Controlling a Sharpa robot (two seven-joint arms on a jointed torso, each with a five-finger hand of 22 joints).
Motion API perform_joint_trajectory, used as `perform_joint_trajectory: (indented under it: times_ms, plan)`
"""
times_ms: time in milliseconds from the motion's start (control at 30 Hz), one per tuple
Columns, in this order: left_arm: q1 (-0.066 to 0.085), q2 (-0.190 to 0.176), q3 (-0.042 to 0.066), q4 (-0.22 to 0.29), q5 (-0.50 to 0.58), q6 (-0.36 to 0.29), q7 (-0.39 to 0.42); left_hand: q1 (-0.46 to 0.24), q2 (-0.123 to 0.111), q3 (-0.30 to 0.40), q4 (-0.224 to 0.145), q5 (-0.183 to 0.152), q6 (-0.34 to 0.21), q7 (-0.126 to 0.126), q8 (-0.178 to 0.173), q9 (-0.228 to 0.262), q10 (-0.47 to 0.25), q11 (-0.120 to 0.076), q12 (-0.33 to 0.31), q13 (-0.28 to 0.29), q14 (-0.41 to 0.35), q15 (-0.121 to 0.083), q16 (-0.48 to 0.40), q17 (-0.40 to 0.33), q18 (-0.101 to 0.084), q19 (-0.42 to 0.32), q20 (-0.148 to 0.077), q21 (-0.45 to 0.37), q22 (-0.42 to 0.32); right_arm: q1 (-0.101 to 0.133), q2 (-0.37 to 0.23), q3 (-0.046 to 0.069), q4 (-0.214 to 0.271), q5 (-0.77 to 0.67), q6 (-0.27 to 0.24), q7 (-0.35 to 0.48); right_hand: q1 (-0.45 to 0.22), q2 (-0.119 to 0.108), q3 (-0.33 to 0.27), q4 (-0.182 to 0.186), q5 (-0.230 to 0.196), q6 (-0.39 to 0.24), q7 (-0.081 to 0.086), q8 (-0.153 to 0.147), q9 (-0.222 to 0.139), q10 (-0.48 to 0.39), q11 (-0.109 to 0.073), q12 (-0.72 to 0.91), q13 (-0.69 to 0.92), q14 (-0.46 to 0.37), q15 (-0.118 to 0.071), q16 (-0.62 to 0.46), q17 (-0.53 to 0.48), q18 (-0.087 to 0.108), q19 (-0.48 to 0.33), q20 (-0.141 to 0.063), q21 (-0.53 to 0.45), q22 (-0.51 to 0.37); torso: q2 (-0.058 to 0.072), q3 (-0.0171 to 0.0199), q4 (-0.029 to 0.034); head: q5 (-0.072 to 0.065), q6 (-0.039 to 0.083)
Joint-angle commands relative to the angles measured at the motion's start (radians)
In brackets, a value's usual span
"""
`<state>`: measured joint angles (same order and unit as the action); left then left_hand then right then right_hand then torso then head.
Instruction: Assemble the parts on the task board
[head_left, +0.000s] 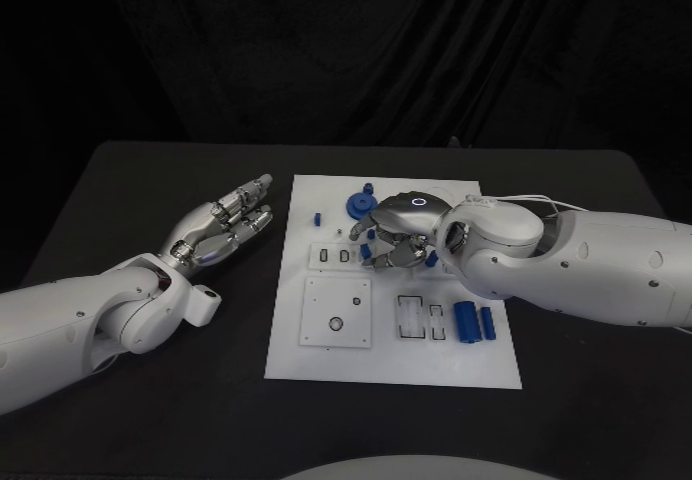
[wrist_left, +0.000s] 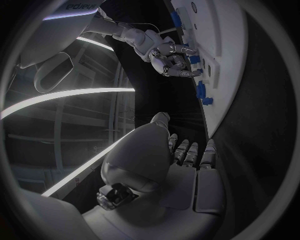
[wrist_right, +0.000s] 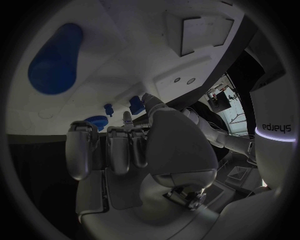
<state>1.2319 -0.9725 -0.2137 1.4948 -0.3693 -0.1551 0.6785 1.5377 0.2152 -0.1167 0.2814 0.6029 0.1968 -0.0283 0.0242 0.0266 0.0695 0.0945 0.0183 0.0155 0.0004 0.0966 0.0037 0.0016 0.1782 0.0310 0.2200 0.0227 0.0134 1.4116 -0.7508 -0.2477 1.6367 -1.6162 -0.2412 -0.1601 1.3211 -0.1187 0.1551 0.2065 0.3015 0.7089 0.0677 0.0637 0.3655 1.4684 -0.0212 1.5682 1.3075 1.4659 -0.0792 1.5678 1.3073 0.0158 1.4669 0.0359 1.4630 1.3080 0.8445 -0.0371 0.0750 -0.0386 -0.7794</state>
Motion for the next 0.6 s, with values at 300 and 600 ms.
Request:
perform_joint_trajectory:
  times_ms: [300, 600]
  plan:
    - [-0.001, -0.014, 0.001, 0.025, -0.004, -0.022, 0.043, -0.007, -0.014, 0.001, -0.002, -0.010, 0.013, 0.012, 0.005, 0.002, -0.002, 0.006, -0.004, 0.000, 0.000, 0.004, -0.004, -0.002, 0.003, 0.003, 0.010, 0.008, 0.003, 0.001, -0.040, 0.002, 0.034, -0.006, -0.195, 0.050, -0.014, -0.054, -0.026, 0.085, 0.009, -0.027, -0.005, 0.004, -0.047, 0.102, -0.003, 0.003, 0.263, 0.105, 0.000, 0.003, 0.263, 0.004, 0.061, -0.001, 0.034, 0.237, 0.000, 0.0005, -0.0002, 0.014, 0.034]
    - [0.005, -0.030, 0.001, 0.063, -0.004, -0.086, 0.021, 0.010, -0.034, -0.001, -0.014, -0.056, 0.027, 0.018, 0.006, 0.003, 0.010, 0.008, -0.003, 0.001, 0.013, 0.008, 0.001, 0.003, 0.004, 0.020, 0.018, 0.022, 0.009, 0.039, -0.129, 0.003, 0.074, 0.011, -0.353, 0.116, 0.009, -0.057, -0.030, 0.084, -0.235, -0.018, 0.001, 0.005, -0.068, 0.102, 0.000, 0.003, 0.263, 0.105, 0.001, 0.003, 0.263, -0.002, 0.073, -0.002, 0.055, 0.244, -0.002, 0.0030, -0.0007, 0.034, 0.097]
